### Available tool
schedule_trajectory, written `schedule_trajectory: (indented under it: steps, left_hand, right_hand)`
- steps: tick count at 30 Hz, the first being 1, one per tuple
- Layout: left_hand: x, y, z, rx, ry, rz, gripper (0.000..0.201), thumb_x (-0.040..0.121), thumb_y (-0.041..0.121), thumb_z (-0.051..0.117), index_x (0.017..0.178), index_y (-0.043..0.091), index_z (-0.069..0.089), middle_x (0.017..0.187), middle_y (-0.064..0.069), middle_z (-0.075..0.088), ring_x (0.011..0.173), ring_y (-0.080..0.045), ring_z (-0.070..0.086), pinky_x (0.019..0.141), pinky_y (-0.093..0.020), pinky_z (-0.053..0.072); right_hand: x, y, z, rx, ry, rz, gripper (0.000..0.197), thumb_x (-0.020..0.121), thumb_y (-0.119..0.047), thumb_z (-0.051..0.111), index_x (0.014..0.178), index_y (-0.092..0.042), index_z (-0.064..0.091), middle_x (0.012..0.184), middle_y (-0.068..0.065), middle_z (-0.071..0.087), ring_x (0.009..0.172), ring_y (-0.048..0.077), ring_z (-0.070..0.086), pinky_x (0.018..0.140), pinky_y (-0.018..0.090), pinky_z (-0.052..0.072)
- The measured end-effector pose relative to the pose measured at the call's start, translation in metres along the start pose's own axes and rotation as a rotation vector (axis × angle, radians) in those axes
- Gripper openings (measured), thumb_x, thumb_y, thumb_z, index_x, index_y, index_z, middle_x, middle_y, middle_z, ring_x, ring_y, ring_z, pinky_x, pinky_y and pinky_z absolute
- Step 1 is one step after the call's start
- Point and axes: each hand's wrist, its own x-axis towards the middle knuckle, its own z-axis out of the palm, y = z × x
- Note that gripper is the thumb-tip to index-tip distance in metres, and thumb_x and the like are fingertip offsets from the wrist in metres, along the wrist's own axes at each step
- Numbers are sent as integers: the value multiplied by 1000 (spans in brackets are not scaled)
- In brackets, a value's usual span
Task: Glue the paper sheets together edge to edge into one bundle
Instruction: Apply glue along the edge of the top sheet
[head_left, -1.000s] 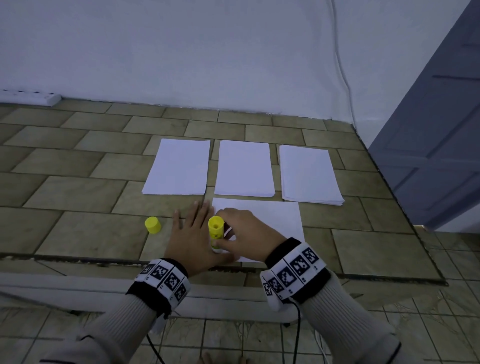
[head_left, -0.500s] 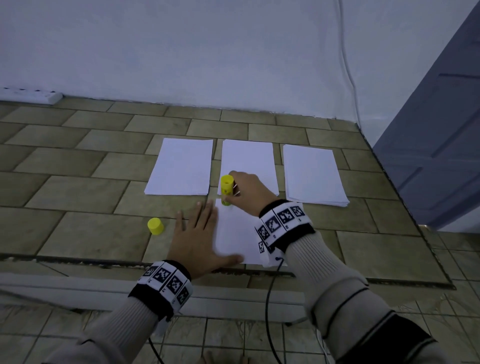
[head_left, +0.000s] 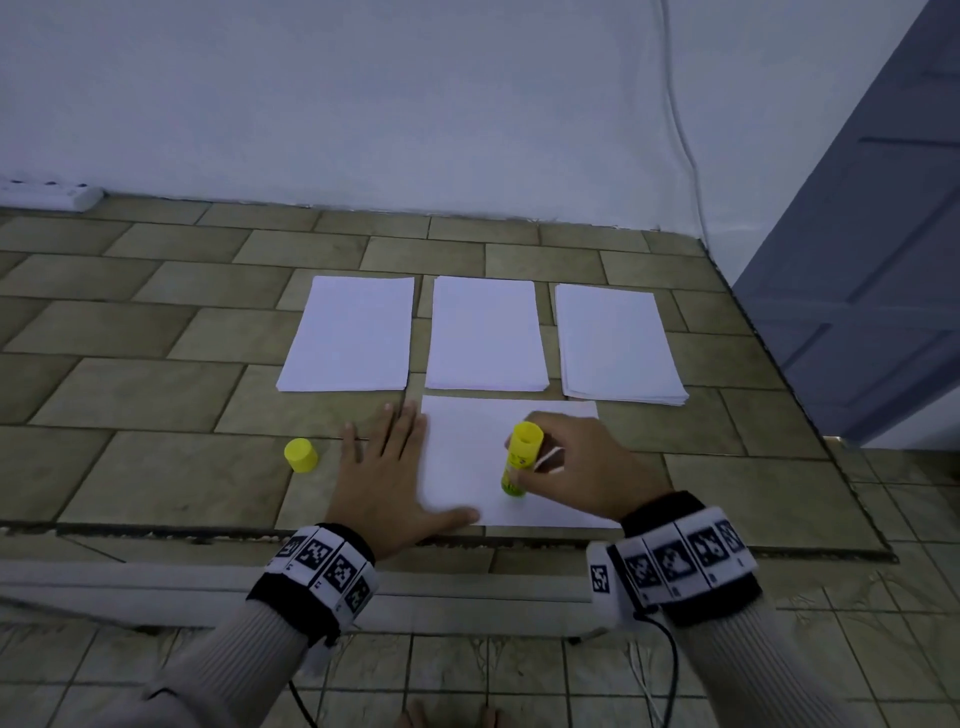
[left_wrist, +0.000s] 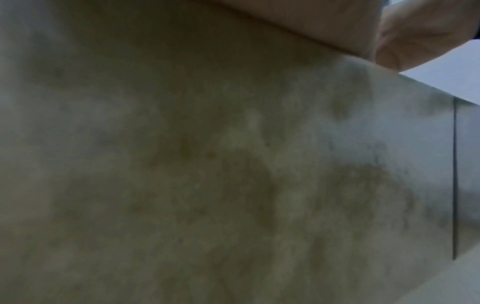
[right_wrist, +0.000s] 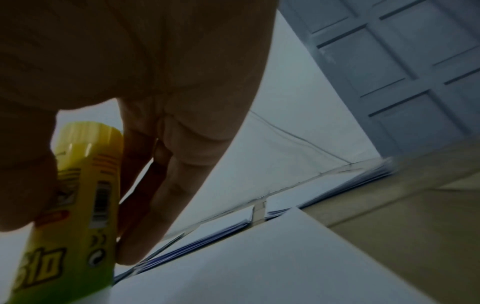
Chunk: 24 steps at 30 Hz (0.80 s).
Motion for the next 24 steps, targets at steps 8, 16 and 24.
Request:
schedule_trajectory:
  steps: [8,16,24]
  left_hand:
    - [0,1,-1,4,-12,-6,137,50,103,5,155,15,-2,163,-1,-13,149,-19,-16,117,-59,-5]
    - [-1,2,-3,-5,-13,-3,139,47,103,-1,155,15,-1,163,-2,-9,149,-20,-15,117,-58,-6]
    - [0,1,-2,-5,-17,-9,137,49,102,4,155,16,-2,163,-1,-10,149,-19,-16,117,-58,-6]
  right_hand:
    - [-16,-1,4,14,-17,-24,16,81,-11,70,95,-4,64,94,6,66,83,15,64,75,30,57]
    - [37,5,-15,-100,26,24,13,79,-10,71,86,-3,62,89,9,70,86,21,66,81,39,54]
    - [77,12,-24,-196,62,66,15,81,-16,67,85,-5,57,88,9,70,86,26,64,83,45,52]
